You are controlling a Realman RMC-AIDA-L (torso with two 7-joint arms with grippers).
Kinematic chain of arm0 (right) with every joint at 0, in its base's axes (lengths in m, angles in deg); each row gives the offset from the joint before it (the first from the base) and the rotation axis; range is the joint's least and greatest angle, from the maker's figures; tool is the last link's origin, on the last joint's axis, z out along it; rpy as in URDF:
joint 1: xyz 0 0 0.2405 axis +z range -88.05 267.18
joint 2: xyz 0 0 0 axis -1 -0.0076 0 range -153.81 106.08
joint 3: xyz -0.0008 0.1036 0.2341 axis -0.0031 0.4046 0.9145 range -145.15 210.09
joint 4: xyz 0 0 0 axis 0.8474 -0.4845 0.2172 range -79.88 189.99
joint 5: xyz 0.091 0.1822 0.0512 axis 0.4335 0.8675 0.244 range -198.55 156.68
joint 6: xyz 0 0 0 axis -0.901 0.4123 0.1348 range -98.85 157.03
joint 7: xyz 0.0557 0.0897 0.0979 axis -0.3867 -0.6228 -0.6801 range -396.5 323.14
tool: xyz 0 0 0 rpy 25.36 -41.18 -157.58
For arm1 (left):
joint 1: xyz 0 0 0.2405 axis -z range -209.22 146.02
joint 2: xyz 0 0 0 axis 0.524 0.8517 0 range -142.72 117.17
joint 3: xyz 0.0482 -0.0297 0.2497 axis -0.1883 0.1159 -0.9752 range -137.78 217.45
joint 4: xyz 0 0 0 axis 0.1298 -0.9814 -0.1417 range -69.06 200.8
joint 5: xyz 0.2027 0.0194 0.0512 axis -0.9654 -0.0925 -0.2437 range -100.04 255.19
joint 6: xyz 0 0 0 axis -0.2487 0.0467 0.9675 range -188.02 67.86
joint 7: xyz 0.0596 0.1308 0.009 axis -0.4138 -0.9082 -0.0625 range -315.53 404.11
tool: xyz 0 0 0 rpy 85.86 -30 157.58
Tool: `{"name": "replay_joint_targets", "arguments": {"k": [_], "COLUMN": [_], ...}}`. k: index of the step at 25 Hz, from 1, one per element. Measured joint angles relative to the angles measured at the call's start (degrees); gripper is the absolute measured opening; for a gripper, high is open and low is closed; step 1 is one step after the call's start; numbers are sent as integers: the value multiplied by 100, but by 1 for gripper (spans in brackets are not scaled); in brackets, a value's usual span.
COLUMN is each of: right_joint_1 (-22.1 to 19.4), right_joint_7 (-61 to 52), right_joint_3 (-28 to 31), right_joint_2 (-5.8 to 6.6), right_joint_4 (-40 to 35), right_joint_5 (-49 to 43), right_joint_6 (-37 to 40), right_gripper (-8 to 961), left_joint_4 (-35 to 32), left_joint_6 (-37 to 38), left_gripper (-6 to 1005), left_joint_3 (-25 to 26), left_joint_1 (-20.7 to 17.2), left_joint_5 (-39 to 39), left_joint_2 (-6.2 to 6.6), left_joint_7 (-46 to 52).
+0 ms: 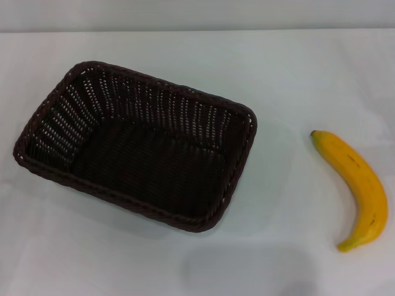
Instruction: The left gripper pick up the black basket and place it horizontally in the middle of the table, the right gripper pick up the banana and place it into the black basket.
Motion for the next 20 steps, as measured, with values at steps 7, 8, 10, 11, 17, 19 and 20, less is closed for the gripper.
{"name": "replay_joint_targets", "arguments": {"k": [7, 8, 10, 11, 17, 19, 20], "right_joint_1": [-9, -12, -19, -26, -66, -70, -73], "right_joint_7": [-50, -77, -140, -147, -200, -273, -300], "right_joint_3": [-7, -3, -10, -14, 2, 2, 2], "right_joint_2": [7, 7, 18, 22, 23, 17, 15], "right_joint_4": [-22, -22, -2, 8, 22, 12, 2], "right_joint_5": [36, 52, 74, 74, 82, 88, 89], "right_joint_6": [-14, -15, -33, -56, -219, -227, -227], "right_gripper": [856, 856, 856, 856, 856, 855, 855], "left_joint_4": [-35, -92, -267, -399, -1291, -1558, -1747], "left_joint_6": [3, 1, -37, -64, -112, -118, -120], "left_gripper": [894, 894, 894, 894, 894, 894, 894], "left_joint_3": [-4, -5, -5, -4, -4, -4, -4], "left_joint_1": [1, -10, -59, -96, -137, -103, -66], "left_joint_5": [-72, -136, -295, -391, -1380, -1701, -1929], "left_joint_2": [6, 19, 58, 83, 244, 312, 378], "left_joint_7": [142, 299, 692, 935, 2354, 2792, 3075]}}
